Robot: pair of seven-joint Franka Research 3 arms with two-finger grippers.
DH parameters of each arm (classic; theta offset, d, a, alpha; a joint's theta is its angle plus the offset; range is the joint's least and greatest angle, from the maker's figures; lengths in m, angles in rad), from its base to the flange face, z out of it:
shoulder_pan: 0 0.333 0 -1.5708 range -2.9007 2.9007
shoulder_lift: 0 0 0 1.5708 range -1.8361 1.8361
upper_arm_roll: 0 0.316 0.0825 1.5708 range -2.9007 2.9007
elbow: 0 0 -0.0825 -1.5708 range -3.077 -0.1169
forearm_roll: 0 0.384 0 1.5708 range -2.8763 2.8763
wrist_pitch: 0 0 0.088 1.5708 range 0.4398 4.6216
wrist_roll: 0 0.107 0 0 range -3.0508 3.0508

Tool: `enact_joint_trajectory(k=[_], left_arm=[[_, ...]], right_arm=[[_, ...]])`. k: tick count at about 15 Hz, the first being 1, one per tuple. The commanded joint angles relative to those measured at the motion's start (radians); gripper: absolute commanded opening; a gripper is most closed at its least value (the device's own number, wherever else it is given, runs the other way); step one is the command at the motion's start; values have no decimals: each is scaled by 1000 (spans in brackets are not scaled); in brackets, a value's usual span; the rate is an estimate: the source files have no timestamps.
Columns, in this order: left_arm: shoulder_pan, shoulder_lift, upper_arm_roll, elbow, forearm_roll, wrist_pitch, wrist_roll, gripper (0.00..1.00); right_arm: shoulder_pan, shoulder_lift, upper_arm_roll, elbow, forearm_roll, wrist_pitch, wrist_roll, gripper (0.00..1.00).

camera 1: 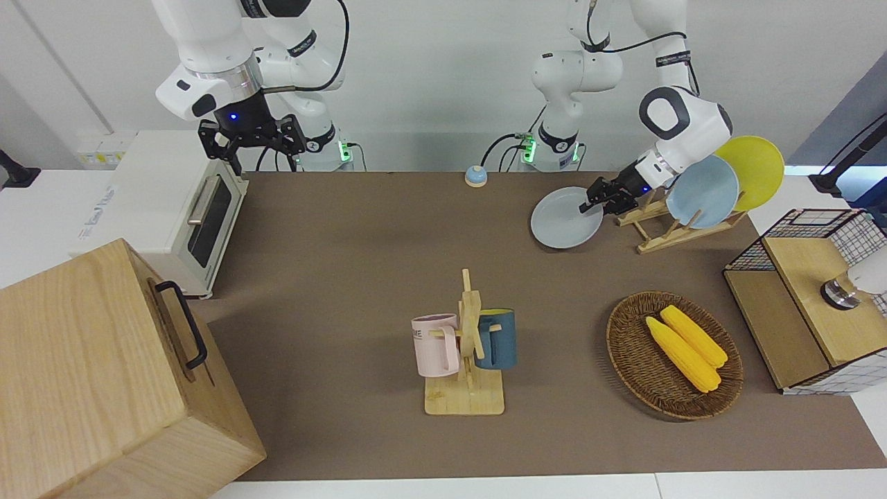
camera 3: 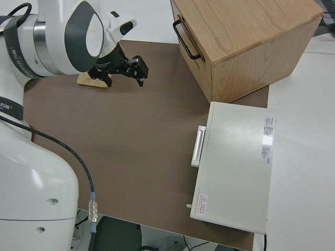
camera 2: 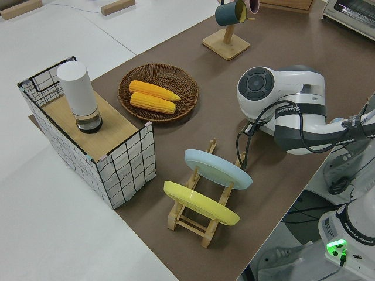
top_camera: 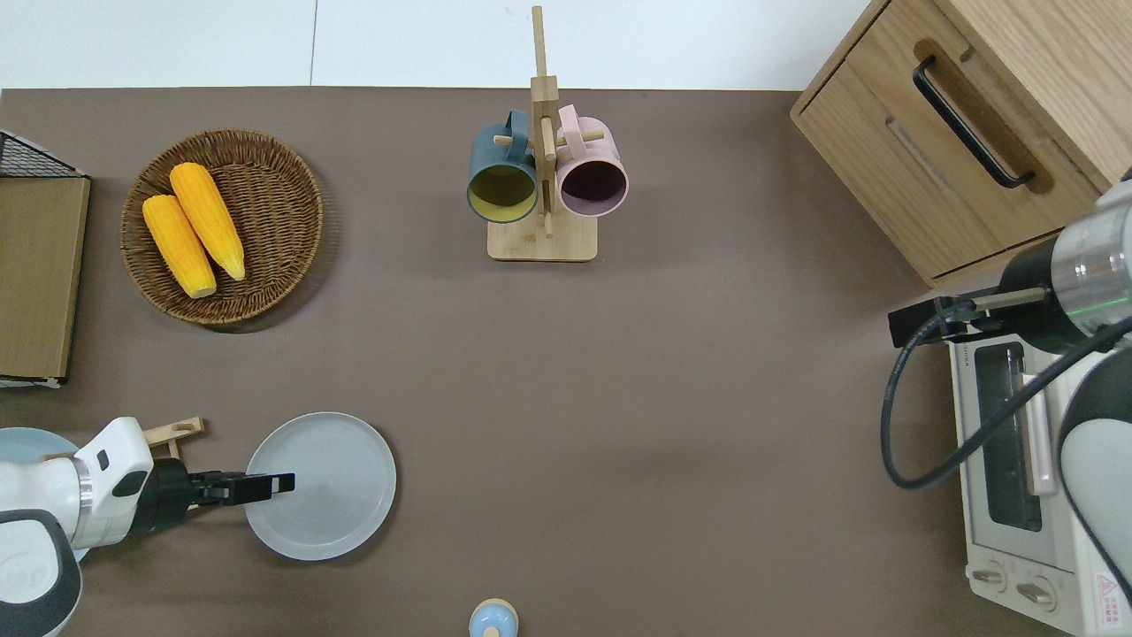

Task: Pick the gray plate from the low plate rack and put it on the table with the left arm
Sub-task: 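Open the left gripper and withdraw it from the plate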

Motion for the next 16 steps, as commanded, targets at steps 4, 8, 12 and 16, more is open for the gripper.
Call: enact_joint_trajectory(k=[4,8,12,16], left_arm=[[-10,-2,4,5,-5,53,20,995],[-9,0,6,53,-2,45,13,995],[-1,-3,7,163,136,-40,-123,995],[-6,0,7,481,368,-318,-372,995]], right_arm=[[-19,-3,18,9,-2,-14,13,983],[-19,-3,18,9,-2,-14,13,983],[-19,-1,18,9,-2,-14,13,983],[-19,-3,18,9,-2,-14,13,983]])
